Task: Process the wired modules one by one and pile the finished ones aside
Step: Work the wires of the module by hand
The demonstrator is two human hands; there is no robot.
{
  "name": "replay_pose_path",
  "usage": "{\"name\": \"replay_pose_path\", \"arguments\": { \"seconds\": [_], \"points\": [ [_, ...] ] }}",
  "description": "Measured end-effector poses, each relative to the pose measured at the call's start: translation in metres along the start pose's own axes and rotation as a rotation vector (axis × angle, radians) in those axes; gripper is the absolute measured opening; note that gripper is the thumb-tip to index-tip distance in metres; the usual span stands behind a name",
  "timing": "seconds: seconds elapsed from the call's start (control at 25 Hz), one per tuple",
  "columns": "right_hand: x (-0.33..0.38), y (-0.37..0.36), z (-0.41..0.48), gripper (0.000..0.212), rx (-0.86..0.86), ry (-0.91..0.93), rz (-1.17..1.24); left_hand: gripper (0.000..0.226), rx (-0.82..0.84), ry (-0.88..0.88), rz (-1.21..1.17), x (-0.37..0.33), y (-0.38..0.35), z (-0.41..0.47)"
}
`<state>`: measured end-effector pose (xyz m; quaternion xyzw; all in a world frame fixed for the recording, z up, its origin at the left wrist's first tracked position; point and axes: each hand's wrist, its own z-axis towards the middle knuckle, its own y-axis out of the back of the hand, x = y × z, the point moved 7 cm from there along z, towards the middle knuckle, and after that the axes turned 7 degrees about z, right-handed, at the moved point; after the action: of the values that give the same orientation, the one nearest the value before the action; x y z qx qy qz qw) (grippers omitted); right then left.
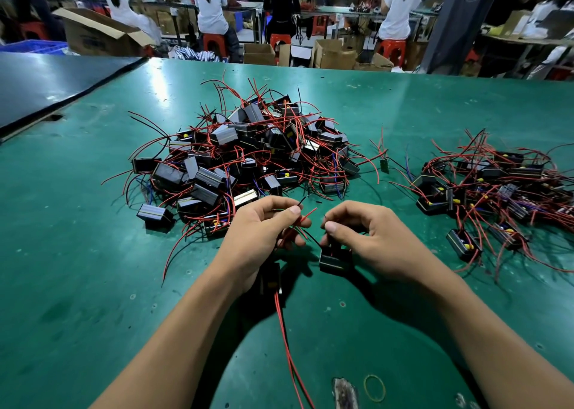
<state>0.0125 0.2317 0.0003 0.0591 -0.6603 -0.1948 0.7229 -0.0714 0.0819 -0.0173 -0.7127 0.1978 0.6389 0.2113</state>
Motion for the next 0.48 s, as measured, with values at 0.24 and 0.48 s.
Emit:
{"name": "replay_pose_path", "arguments": {
  "seconds": [0.24,0.48],
  "points": [
    [-0.0061,-0.0020,0.0011,0.007,0.093,-0.045,0.123,0.009,-0.033,-0.019,0.004,0.0014,0.0027,0.0021],
    [-0.0034,-0.0058,-0.0014,0.008,0.156,-0.026,0.199,0.013,0.023,0.005,0.003,0.0012,-0.0011,0.0010]
  ]
}}
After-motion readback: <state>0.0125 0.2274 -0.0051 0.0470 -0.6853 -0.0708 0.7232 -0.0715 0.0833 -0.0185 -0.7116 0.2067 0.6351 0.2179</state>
